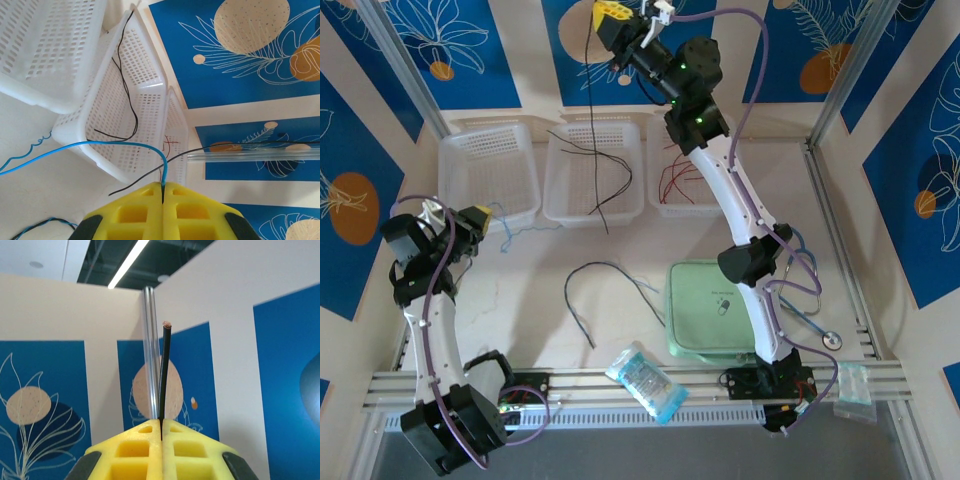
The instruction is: Untangle the cables
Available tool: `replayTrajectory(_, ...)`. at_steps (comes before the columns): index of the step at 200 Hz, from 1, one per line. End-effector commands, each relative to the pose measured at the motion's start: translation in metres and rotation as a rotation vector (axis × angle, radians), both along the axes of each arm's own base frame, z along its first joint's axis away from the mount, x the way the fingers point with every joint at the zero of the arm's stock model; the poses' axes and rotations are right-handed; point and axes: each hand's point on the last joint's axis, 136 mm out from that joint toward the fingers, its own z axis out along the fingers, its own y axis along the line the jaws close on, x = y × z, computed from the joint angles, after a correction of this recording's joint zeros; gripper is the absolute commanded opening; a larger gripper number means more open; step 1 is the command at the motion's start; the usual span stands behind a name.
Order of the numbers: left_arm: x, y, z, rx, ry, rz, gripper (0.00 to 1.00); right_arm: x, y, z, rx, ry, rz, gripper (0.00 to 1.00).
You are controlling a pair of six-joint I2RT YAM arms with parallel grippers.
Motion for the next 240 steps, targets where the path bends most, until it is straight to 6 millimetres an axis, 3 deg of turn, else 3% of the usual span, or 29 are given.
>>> replayTrajectory(1,-0.004,-0.007,-0.006,0.005,0.003,-0.032,0.00,-0.028,-0.027,0.048,0.108,-0.157,-0.054,0.00)
replayTrajectory(62,-0.005,-0.007,-0.011,0.000,0.014,-0.025,0.00,-0.052,-0.061,0.083,0.215,-0.282,-0.087,0.00)
replayTrajectory(90,-0.004,-0.007,-0.011,-0.001,0.017,-0.025,0.00,-0.042,-0.076,0.084,0.260,-0.258,-0.086,0.00)
replayTrajectory(116,-0.004,-0.007,-0.010,0.002,0.017,-0.028,0.00,-0.028,-0.075,0.073,0.272,-0.223,-0.074,0.00)
replayTrajectory(155,-0.004,-0.008,-0.008,0.001,0.015,-0.031,0.00,0.011,-0.063,0.038,0.241,-0.106,-0.057,0.00)
replayTrajectory(204,-0.005,-0.009,-0.007,0.001,0.011,-0.034,0.00,0.062,-0.029,-0.044,0.111,0.094,-0.057,0.00)
replayTrajectory(240,-0.004,-0.010,-0.005,0.003,0.009,-0.037,0.00,0.080,-0.019,-0.089,0.055,0.198,-0.076,0.00)
